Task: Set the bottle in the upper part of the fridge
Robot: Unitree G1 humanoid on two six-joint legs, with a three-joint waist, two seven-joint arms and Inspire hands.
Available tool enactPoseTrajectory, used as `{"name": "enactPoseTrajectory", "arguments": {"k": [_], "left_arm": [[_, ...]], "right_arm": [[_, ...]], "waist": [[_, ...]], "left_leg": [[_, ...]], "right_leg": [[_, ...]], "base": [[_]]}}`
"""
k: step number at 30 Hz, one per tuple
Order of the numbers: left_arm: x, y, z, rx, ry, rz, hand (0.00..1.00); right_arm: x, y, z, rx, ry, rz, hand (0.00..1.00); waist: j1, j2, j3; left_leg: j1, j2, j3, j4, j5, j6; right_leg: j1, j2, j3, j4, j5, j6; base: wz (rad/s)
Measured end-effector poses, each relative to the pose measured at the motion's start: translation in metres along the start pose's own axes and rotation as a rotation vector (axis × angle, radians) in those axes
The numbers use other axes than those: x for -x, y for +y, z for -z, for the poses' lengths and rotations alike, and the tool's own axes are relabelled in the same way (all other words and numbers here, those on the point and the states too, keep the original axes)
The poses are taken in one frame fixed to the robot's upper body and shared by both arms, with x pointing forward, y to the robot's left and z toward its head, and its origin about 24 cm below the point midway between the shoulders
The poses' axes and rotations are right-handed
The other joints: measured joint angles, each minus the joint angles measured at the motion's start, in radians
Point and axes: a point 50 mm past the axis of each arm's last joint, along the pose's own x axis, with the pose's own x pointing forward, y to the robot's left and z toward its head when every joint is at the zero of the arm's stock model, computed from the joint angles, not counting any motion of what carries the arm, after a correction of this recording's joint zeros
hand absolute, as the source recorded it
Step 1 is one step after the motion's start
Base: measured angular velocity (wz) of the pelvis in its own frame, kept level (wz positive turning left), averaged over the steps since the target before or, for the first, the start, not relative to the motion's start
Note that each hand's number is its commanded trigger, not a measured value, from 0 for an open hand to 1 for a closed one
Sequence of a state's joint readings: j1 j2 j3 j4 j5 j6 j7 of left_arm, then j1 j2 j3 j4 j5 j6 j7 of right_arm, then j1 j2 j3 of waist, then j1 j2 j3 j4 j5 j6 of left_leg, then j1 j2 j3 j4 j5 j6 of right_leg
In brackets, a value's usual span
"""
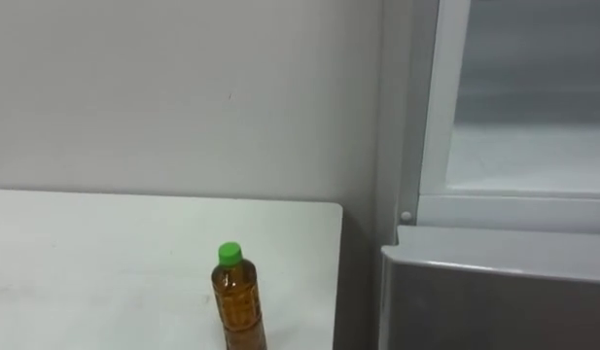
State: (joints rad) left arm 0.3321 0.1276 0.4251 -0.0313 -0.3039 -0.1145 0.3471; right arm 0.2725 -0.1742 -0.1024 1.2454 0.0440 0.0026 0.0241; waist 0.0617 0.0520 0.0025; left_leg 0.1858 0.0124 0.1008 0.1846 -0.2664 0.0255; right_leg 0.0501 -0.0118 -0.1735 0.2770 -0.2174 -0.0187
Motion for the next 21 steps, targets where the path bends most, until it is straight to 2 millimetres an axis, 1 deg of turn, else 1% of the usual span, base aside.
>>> {"name": "enactPoseTrajectory", "arguments": {"k": [1,2,3,4,5,6,8,9,11,12,14,17,18,19,21], "left_arm": [[0.004,0.006,0.023,-0.040,0.094,-0.017,0.00],[0.009,0.010,0.043,-0.076,0.182,-0.023,0.00],[0.012,0.012,0.052,-0.092,0.221,-0.027,0.00],[0.020,0.015,0.068,-0.127,0.289,-0.023,0.00],[0.029,0.017,0.084,-0.161,0.358,-0.020,0.00],[0.034,0.019,0.091,-0.178,0.394,-0.018,0.00],[0.052,0.028,0.120,-0.242,0.537,-0.020,0.00],[0.056,0.030,0.125,-0.251,0.563,-0.024,0.00],[0.073,0.042,0.142,-0.302,0.660,-0.043,0.00],[0.077,0.045,0.145,-0.316,0.683,-0.046,0.00],[0.094,0.057,0.160,-0.368,0.780,-0.059,0.00],[0.112,0.070,0.172,-0.433,0.873,-0.057,0.00],[0.122,0.077,0.178,-0.458,0.927,-0.061,0.00],[0.130,0.083,0.181,-0.487,0.967,-0.055,0.00],[0.138,0.088,0.184,-0.523,1.008,-0.046,0.00]], "right_arm": [[0.000,0.000,0.000,0.027,0.000,0.000,0.00],[0.000,0.000,0.001,0.053,0.005,-0.002,0.00],[0.000,0.001,0.002,0.056,0.008,-0.004,0.00],[0.000,0.002,0.002,0.054,0.015,-0.007,0.00],[0.000,0.002,0.002,0.050,0.019,-0.006,0.00],[0.000,0.002,0.002,0.050,0.020,-0.006,0.00],[-0.001,0.003,-0.002,0.061,0.012,-0.009,0.00],[-0.001,0.004,-0.002,0.063,0.011,-0.011,0.00],[-0.001,0.003,-0.003,0.070,0.010,-0.011,0.00],[-0.001,0.003,-0.003,0.076,0.009,-0.010,0.00],[-0.001,0.004,-0.002,0.092,0.013,-0.013,0.00],[-0.001,0.005,-0.001,0.131,0.020,-0.030,0.00],[-0.001,0.006,-0.001,0.143,0.019,-0.033,0.00],[-0.001,0.006,-0.002,0.153,0.018,-0.040,0.00],[-0.001,0.006,-0.001,0.163,0.021,-0.054,0.00]], "waist": [[-0.003,-0.003,-0.0019],[-0.003,-0.006,-0.0020],[-0.003,-0.007,-0.0010],[-0.002,-0.010,-0.0017],[0.000,-0.018,-0.0006],[0.002,-0.018,-0.0010],[-0.002,-0.020,-0.0025],[-0.002,-0.022,-0.0031],[-0.002,-0.029,-0.0037],[-0.002,-0.027,-0.0049],[-0.014,-0.028,-0.0035],[-0.014,-0.029,-0.0025],[-0.015,-0.029,-0.0026],[-0.023,-0.031,-0.0020],[-0.029,-0.032,-0.0018]], "left_leg": [[0.000,0.000,-0.005,0.000,0.000,0.000],[0.000,-0.002,-0.010,0.000,0.000,0.000],[0.000,-0.002,-0.012,0.000,0.000,0.000],[0.000,-0.003,-0.018,0.000,0.000,0.000],[0.000,-0.003,-0.020,-0.001,0.000,0.000],[-0.001,-0.003,-0.020,-0.002,0.000,0.000],[-0.001,-0.003,-0.020,-0.007,-0.001,0.000],[-0.001,-0.004,-0.020,-0.007,-0.001,0.000],[0.006,-0.003,-0.019,-0.015,-0.001,0.000],[0.006,-0.002,-0.019,-0.015,-0.001,0.000],[0.008,-0.002,-0.023,-0.015,-0.001,0.000],[0.018,-0.003,-0.022,-0.016,-0.001,0.000],[0.019,-0.005,-0.022,-0.017,-0.002,0.000],[0.019,-0.006,-0.022,-0.018,-0.002,0.000],[0.019,-0.005,-0.022,-0.018,-0.002,0.000]], "right_leg": [[0.002,-0.001,-0.003,0.001,-0.002,0.000],[0.003,-0.002,-0.006,0.002,-0.004,0.000],[0.003,-0.004,-0.008,0.004,-0.005,0.001],[0.004,-0.004,-0.009,0.006,-0.008,0.002],[0.005,-0.005,-0.010,0.007,-0.009,0.004],[0.004,-0.006,-0.009,0.008,-0.009,0.004],[0.005,-0.006,-0.011,0.007,-0.009,0.004],[0.005,-0.006,-0.012,0.007,-0.009,0.004],[0.007,-0.005,-0.011,0.008,-0.010,0.004],[0.007,-0.006,-0.011,0.010,-0.010,0.003],[0.012,-0.008,-0.018,0.014,-0.013,0.004],[0.017,-0.009,-0.015,0.015,-0.020,0.005],[0.017,-0.009,-0.014,0.015,-0.020,0.005],[0.017,-0.009,-0.015,0.015,-0.020,0.005],[0.018,-0.009,-0.015,0.015,-0.020,0.005]], "base": [[0.08],[0.11],[0.13],[0.11],[0.08],[0.00],[0.00],[0.00],[-0.03],[0.00],[0.06],[0.00],[0.00],[0.00],[0.00]]}}
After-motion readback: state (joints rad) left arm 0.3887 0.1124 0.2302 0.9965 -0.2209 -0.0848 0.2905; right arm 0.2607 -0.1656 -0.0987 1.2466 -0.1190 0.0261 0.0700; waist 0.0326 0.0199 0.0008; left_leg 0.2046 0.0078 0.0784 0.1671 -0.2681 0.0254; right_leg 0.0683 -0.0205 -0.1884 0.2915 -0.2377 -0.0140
